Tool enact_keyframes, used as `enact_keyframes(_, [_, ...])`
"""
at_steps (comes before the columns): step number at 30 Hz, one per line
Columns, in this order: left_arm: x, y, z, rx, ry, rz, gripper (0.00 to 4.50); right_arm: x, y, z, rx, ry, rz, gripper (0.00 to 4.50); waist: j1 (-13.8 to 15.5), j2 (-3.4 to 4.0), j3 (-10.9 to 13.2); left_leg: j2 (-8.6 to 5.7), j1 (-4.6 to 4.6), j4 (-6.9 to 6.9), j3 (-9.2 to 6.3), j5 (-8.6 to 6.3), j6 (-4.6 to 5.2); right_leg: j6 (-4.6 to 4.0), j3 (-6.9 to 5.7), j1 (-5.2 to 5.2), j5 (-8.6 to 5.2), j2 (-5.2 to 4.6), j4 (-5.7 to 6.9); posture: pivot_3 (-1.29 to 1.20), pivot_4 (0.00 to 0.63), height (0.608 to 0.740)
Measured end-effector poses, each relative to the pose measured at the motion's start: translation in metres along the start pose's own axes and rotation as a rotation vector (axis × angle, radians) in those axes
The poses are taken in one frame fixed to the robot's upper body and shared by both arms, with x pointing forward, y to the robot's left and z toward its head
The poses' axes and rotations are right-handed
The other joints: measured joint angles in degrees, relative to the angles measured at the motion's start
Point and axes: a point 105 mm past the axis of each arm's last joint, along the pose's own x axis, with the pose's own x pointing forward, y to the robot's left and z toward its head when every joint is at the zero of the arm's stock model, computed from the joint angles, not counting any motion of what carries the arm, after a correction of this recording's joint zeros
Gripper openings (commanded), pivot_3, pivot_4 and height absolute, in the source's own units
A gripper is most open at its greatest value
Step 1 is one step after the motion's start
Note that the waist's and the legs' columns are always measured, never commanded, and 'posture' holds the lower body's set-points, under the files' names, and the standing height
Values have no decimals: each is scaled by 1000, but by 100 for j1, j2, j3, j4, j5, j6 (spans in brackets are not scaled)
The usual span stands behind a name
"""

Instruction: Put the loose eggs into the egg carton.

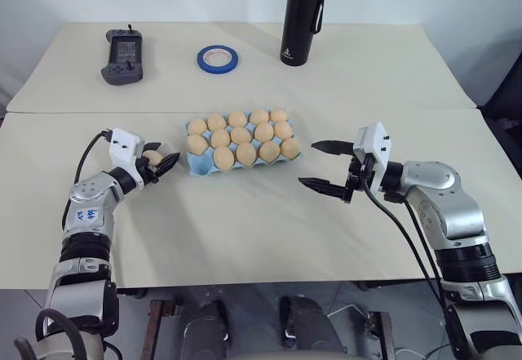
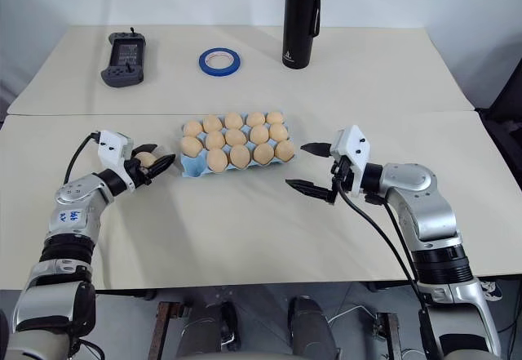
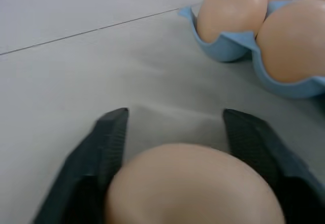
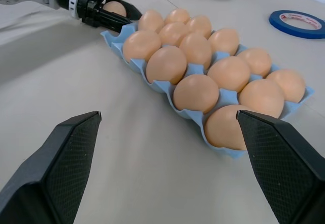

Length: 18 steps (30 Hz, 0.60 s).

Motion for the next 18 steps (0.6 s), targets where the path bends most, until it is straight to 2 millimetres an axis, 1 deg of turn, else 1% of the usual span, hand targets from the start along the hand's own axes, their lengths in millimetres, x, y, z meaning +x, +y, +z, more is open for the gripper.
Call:
enact_keyframes(6, [-13, 2, -4, 29, 19, 10, 2122, -1, -1, -1, 2, 1, -10, 4500, -7, 0, 0, 1, 1, 0, -1, 0, 0, 0, 0, 0, 0, 0, 1, 0, 150, 740])
enact_keyframes(9, [-19, 3, 0, 34, -1, 26, 2107, -1, -1, -1, 2, 1, -13, 4500, 0, 0, 0, 1, 0, 3, -3, -1, 0, 0, 0, 1, 0, 0, 0, 0, 150, 740])
enact_keyframes(13, [-17, -12, 36, 61, -101, -44, 2107, -1, -2, -1, 2, 2, -19, 4500, 21, 0, 0, 0, -1, 11, -6, -1, 2, 0, -1, 8, 0, -1, 0, 0, 150, 740])
enact_keyframes(15, [-14, -25, 53, 64, -136, -103, 2107, -1, -2, -1, 2, 2, -19, 4500, 30, 0, 0, 0, 0, 13, -6, -2, 2, 0, 0, 10, 0, -1, 0, 0, 150, 740])
enact_keyframes(18, [-6, -49, 65, 73, -143, -229, 2107, -1, -2, -1, 3, 2, -21, 4500, 49, 0, 0, 0, 0, 18, -6, -2, 2, 0, 0, 11, 0, 1, 2, 0, 150, 740])
